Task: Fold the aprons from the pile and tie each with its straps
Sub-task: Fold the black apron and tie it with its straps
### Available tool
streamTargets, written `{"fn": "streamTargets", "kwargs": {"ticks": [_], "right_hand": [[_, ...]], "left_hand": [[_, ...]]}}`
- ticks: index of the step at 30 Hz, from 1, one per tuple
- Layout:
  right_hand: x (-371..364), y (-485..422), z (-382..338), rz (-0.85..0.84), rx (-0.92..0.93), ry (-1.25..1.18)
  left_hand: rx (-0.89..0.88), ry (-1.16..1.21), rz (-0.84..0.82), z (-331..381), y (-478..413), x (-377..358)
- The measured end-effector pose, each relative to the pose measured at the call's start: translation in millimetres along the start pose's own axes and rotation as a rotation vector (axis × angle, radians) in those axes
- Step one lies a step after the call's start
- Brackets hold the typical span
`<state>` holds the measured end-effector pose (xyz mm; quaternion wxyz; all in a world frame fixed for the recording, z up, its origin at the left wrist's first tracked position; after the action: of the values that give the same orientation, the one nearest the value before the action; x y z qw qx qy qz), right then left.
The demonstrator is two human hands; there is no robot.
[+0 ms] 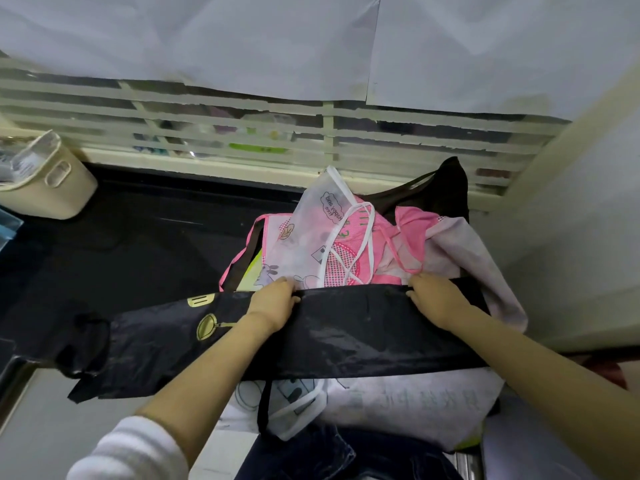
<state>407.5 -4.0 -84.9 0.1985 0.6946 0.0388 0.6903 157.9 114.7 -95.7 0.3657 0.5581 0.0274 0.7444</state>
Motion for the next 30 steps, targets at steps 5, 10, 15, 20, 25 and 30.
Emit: {"fn": "streamTargets", "kwargs": {"ticks": [5, 10, 15, 20, 25, 30], "right_hand": [[-4.6, -4.0, -0.2, -0.017, -0.018, -0.003], [-6.2, -6.5, 0.7, -0.031, -0.061, -0.007], [-7.6, -6.4, -1.6, -0.025, -0.07, -0.004], [-7.3, -5.5, 2.5, -0.016, -0.092, -0.06], [1.9, 20.2, -20.4, 0.222, -0.086, -0.046], [-34.9, 62.3, -90.4, 0.201, 0.28, 0.121]], "left_hand": [[0.003, -0.045, 0.044, 3.5, -5.7, -0.6], [0.03, -0.144, 0.064, 10.0, -6.3, 3.2], [-0.325, -0.239, 0.268, 65.2, 17.9, 8.0], [-0.382, -0.102, -0.075, 84.2, 33.8, -60.0], [-0.252, -0.152, -0.15, 77.2, 32.1, -82.6], [-0.235, -0.167, -0.136, 77.3, 30.8, -86.0]]}}
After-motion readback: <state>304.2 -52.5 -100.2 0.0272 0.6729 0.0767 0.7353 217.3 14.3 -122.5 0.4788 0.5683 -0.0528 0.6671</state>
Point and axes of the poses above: each hand's wrist, its own y-axis away from the middle knuckle, its own x-axis out of the back of the hand, z = x × y, the point moved 7 cm from there along -y, towards the middle knuckle, and after that the axes turned 10 degrees about y, right-handed, at the moved point
